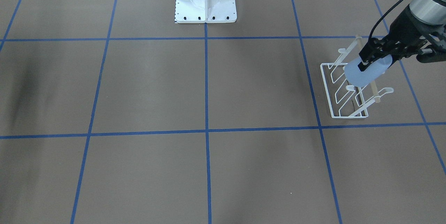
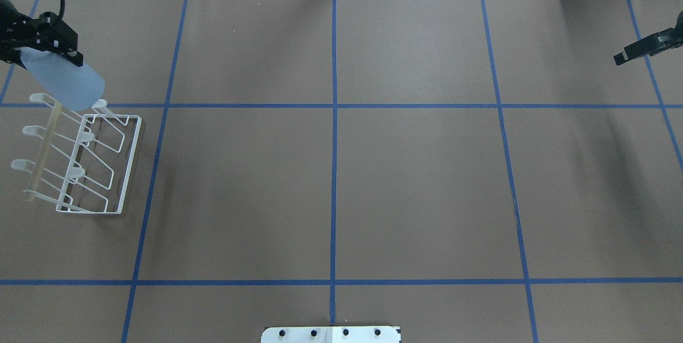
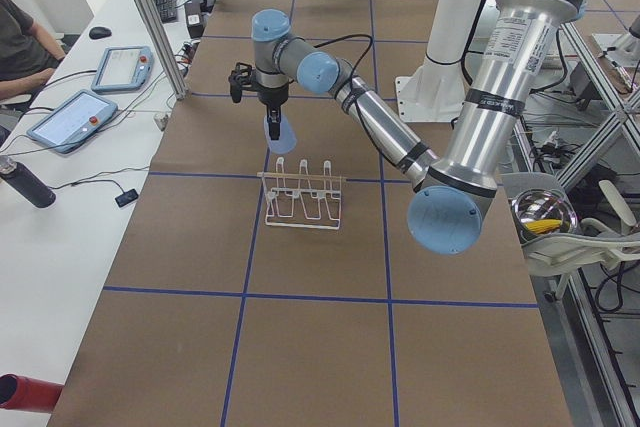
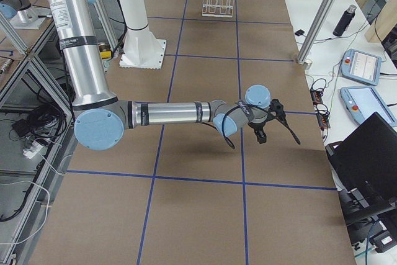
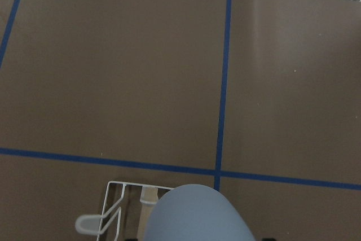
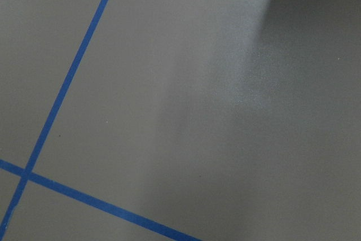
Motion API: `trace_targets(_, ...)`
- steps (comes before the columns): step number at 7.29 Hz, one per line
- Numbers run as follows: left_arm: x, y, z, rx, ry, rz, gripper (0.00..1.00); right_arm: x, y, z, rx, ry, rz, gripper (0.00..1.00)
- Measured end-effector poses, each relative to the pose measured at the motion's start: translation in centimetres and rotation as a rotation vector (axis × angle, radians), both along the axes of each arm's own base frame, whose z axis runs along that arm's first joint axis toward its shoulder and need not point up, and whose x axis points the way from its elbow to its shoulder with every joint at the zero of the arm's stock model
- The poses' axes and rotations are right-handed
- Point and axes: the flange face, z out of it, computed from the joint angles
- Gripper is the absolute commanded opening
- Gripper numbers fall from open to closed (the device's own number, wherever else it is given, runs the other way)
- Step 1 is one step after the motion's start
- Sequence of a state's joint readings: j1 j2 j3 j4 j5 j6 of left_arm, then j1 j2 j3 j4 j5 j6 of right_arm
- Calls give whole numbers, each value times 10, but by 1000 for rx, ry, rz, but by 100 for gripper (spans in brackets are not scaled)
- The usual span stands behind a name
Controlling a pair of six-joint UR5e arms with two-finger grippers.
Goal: Hang cup on cup holder
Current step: 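Lower the cup with the left gripper onto a peg of the rack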
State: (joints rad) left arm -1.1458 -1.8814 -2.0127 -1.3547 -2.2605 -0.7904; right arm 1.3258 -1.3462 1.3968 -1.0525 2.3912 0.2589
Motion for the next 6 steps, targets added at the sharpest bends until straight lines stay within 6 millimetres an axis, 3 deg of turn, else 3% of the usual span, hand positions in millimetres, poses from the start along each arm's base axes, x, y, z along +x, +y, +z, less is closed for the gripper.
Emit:
trace_targets(4, 47, -7, 20, 18, -99, 52, 0, 0, -1, -3, 0, -5, -10, 100)
trace_targets(6, 56, -13, 30, 24, -106, 59, 0, 0, -1, -3, 1, -8, -11, 100)
